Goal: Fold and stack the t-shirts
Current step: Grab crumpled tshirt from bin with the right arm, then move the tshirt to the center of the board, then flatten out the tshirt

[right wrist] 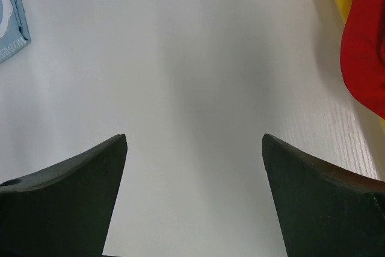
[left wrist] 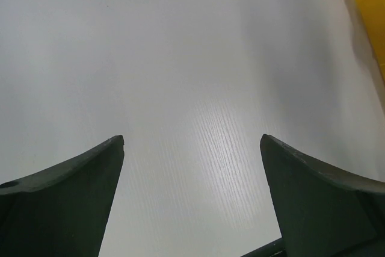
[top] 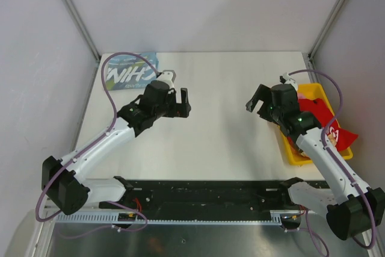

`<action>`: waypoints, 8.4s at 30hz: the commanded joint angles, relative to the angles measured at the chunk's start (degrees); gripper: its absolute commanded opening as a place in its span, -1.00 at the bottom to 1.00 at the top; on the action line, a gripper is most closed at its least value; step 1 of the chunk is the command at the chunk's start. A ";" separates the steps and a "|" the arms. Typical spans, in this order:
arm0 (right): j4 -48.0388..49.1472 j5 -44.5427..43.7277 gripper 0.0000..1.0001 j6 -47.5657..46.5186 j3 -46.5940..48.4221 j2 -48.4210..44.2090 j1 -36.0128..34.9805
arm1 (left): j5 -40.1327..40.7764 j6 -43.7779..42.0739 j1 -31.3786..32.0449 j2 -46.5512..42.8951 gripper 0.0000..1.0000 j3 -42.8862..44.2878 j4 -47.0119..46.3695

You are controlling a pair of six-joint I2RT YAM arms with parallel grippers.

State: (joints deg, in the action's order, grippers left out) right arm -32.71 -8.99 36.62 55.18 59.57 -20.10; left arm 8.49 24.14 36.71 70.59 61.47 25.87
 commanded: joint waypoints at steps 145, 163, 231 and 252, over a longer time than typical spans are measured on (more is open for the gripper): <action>4.41 -6.37 0.03 -18.49 45.52 64.15 -24.32 | -9.24 16.82 -12.98 -3.64 0.72 -21.44 -1.71; 1.11 -9.45 -0.99 -14.61 44.68 55.67 -19.52 | -10.56 16.80 -12.22 7.41 0.63 -11.15 -2.59; 16.70 16.98 -1.00 7.36 24.64 13.37 21.82 | 3.14 14.14 -34.80 6.10 -1.00 29.86 2.84; 27.28 21.39 -1.00 14.64 37.71 22.64 23.87 | -19.06 22.35 -50.45 26.43 -1.00 64.97 -0.30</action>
State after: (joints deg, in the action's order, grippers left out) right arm -10.04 12.60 49.25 105.82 92.51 2.35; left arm -10.63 47.94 -11.99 108.86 137.75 28.21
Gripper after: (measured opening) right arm 0.013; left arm 0.006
